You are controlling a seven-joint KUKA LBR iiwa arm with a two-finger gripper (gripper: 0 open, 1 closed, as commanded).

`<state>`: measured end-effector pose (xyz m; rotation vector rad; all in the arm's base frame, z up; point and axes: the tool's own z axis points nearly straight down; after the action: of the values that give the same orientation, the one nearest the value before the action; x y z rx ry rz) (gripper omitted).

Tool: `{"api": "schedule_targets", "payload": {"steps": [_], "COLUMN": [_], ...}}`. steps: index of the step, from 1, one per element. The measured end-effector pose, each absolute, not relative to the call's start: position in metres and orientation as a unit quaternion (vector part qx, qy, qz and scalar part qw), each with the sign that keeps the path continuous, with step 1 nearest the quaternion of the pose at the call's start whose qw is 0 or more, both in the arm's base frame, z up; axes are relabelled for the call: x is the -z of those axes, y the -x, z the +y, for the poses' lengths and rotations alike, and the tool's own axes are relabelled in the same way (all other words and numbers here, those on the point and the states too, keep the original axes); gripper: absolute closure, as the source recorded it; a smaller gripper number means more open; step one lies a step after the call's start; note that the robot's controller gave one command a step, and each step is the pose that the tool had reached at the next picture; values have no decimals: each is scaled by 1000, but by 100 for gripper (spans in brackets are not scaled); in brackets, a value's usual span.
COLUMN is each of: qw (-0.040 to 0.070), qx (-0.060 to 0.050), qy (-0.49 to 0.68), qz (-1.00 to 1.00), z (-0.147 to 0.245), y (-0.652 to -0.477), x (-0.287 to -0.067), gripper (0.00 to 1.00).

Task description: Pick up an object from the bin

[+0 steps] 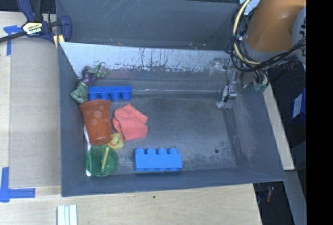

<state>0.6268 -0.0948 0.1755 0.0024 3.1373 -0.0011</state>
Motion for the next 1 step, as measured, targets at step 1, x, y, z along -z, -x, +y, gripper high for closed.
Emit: {"api": "schedule_targets", "payload": {"steps": [1], "qw": [4], "qx": [1], "qy": [-11], "qz": [1000], "z": [-40], "y": [-590], "x": [-123], "gripper": [0]}}
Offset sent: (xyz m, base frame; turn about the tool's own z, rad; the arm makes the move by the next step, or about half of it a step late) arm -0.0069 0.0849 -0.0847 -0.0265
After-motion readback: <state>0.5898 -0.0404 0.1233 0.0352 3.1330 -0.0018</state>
